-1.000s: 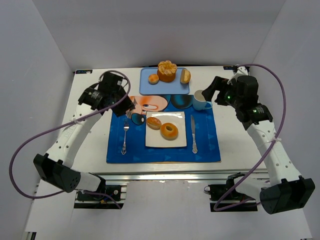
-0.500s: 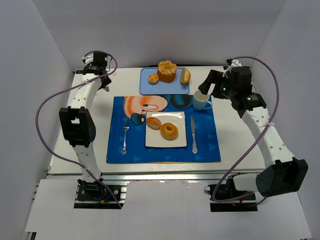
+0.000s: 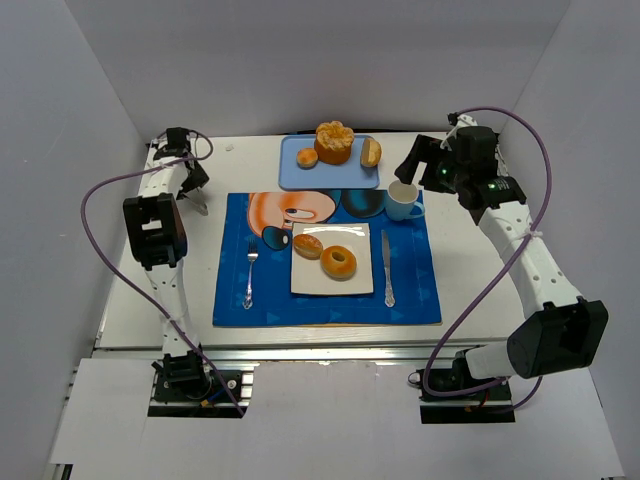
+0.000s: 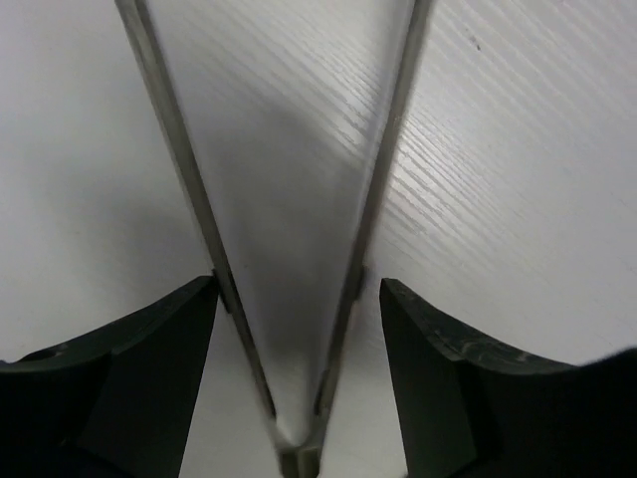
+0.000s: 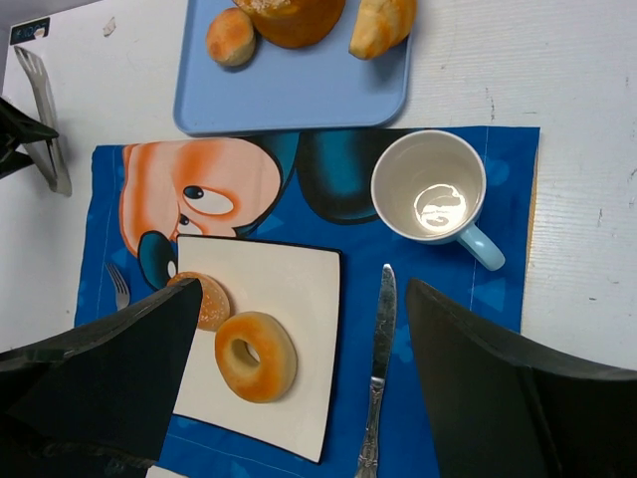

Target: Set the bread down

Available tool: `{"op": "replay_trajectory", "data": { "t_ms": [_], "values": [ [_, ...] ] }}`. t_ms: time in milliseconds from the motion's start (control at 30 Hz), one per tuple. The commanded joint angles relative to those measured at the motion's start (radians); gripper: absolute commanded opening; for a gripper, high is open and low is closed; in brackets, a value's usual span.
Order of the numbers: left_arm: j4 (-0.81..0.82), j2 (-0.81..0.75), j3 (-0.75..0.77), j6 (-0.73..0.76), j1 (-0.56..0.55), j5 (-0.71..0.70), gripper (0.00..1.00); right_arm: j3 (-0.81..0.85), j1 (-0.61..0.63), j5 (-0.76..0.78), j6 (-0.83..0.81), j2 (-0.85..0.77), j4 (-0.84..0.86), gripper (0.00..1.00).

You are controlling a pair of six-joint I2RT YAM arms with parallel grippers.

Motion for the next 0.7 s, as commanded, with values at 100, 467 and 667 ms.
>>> {"op": "replay_trajectory", "data": {
  "t_ms": [100, 467, 667],
  "values": [
    [0.012, -0.045, 0.064, 0.027, 0.000, 0.077, 0.93, 0.039, 0.004, -0.004, 0.000, 0.006, -0.025, 0.89],
    [-0.062, -0.564, -0.089, -0.127, 0.002, 0.094, 0.98, 0.125, 0.002, -0.045, -0.017, -0.014, -0.098, 0.89],
    [0.099, -1.109, -0.649, -0.255, -0.001, 0.145, 0.98, 0.018, 0.005, -0.080, -0.006, -0.089, -0.075, 0.90]
  ]
}}
